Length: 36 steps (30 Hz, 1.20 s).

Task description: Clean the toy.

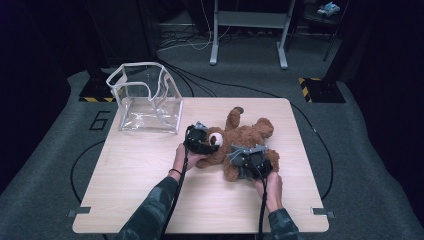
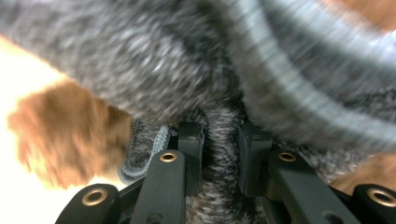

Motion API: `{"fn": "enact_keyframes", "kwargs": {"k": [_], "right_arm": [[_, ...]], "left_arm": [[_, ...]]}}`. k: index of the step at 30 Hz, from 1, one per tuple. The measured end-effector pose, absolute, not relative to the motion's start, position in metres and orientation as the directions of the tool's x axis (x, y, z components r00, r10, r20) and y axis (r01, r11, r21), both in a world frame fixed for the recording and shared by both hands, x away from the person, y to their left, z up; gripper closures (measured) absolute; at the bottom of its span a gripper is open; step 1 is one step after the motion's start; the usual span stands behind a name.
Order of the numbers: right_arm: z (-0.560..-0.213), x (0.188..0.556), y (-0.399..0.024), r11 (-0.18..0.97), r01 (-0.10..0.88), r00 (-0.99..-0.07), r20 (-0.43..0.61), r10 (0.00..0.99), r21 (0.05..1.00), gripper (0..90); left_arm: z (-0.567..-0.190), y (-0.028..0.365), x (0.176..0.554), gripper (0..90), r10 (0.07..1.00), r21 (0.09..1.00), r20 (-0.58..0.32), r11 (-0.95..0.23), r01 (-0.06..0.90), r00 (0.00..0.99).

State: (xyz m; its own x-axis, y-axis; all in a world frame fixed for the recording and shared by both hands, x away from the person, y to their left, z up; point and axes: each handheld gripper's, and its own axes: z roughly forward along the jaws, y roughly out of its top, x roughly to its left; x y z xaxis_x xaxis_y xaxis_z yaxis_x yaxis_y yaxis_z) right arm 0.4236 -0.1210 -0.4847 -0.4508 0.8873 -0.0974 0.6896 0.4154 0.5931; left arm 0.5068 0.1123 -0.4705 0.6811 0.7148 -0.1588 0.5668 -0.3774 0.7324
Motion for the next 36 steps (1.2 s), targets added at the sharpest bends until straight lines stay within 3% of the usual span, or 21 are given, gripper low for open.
{"fn": "enact_keyframes", "kwargs": {"k": [4,8,14,18,27,36], "right_arm": [[-0.482,0.416,-0.128,0.397,0.689,-0.448,-0.074,0.891,0.607,74.7],[-0.455,0.409,-0.133,0.357,0.644,-0.438,-0.057,0.897,0.676,74.6],[-0.431,0.424,-0.123,0.334,0.581,-0.439,-0.060,0.897,0.742,74.3],[-0.446,0.437,-0.111,0.353,0.620,-0.439,-0.063,0.896,0.700,74.5],[-0.476,0.431,-0.114,0.384,0.695,-0.459,-0.037,0.888,0.608,74.8],[-0.419,0.435,-0.123,0.244,0.648,-0.446,0.100,0.890,0.722,74.2]], "left_arm": [[-0.470,0.114,0.508,45.3,0.712,0.729,-0.166,-0.378,0.571,0.682],[-0.470,0.114,0.509,45.3,0.711,0.725,-0.166,-0.382,0.573,0.684],[-0.469,0.114,0.510,45.2,0.709,0.720,-0.171,-0.384,0.578,0.684],[-0.469,0.114,0.511,45.2,0.710,0.720,-0.172,-0.383,0.579,0.683],[-0.469,0.114,0.511,44.9,0.709,0.718,-0.177,-0.381,0.582,0.682],[-0.469,0.115,0.512,44.8,0.707,0.723,-0.176,-0.378,0.577,0.684]]}}
